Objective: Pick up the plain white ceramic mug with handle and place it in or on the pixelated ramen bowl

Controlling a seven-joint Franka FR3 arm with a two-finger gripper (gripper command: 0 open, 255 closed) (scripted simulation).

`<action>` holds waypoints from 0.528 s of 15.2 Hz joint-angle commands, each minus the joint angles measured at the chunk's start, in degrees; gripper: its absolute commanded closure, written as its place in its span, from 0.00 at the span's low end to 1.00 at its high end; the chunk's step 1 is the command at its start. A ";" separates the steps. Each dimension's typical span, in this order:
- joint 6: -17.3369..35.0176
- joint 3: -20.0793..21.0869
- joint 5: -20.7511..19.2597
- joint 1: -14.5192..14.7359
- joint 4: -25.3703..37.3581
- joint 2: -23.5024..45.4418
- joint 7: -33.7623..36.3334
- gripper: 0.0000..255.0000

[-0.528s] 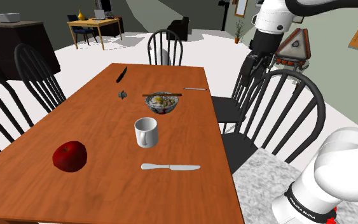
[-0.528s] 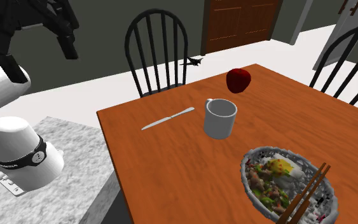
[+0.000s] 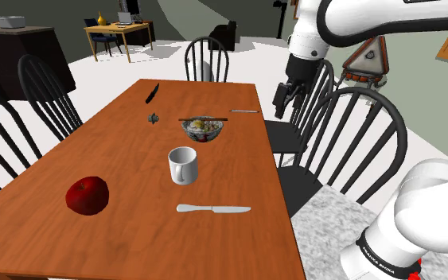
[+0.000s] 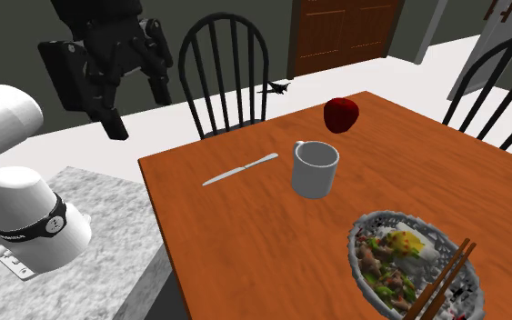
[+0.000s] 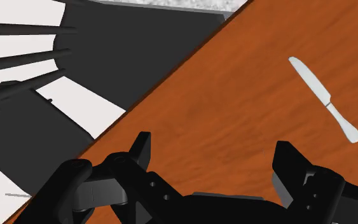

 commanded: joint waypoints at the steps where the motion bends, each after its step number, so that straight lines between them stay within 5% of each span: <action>1: 4.36 1.12 0.70 0.50 -0.82 3.00 1.06 0.00; 8: 16.15 5.01 1.84 1.84 1.15 15.13 4.67 0.00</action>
